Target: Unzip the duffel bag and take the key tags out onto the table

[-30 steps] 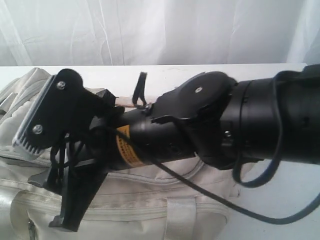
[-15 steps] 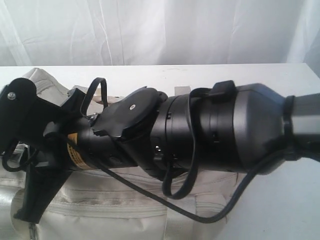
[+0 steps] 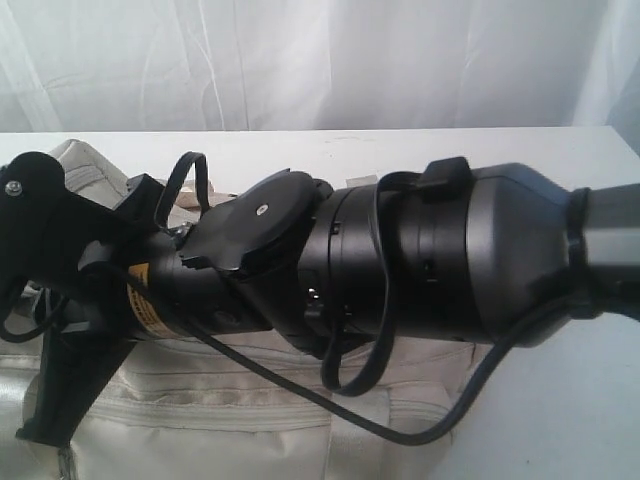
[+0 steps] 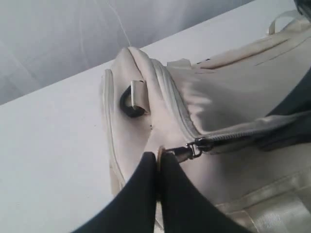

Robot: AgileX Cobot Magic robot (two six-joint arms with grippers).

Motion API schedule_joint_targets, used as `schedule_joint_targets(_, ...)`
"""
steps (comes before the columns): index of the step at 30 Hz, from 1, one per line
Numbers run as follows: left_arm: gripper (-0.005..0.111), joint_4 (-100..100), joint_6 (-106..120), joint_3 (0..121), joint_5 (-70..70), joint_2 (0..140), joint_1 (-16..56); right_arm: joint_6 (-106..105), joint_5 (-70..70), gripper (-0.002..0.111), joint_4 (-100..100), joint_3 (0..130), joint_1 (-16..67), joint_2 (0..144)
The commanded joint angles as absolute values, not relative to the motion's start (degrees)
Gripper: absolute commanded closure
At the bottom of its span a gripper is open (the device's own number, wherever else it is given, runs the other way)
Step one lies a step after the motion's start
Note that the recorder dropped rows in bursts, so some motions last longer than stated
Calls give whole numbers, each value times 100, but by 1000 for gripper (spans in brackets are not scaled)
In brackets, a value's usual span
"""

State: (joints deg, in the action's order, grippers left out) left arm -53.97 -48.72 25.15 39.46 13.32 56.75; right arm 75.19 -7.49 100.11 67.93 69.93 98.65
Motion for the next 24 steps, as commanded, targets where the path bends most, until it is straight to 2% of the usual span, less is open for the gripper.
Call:
schedule_joint_targets(1, 107, -6215, -5084, 2544, 4252, 1380, 5670, 7465, -757, 108, 9995, 6790, 6979, 9842)
schedule_joint_targets(11, 107, -7497, -5877, 2531, 4457, 2206, 5670, 7453, -894, 108, 9995, 6790, 6979, 9842)
schedule_joint_targets(24, 107, -9171, -8157, 2531, 4589, 3311, 5670, 7453, -947, 108, 9995, 6790, 6979, 9842)
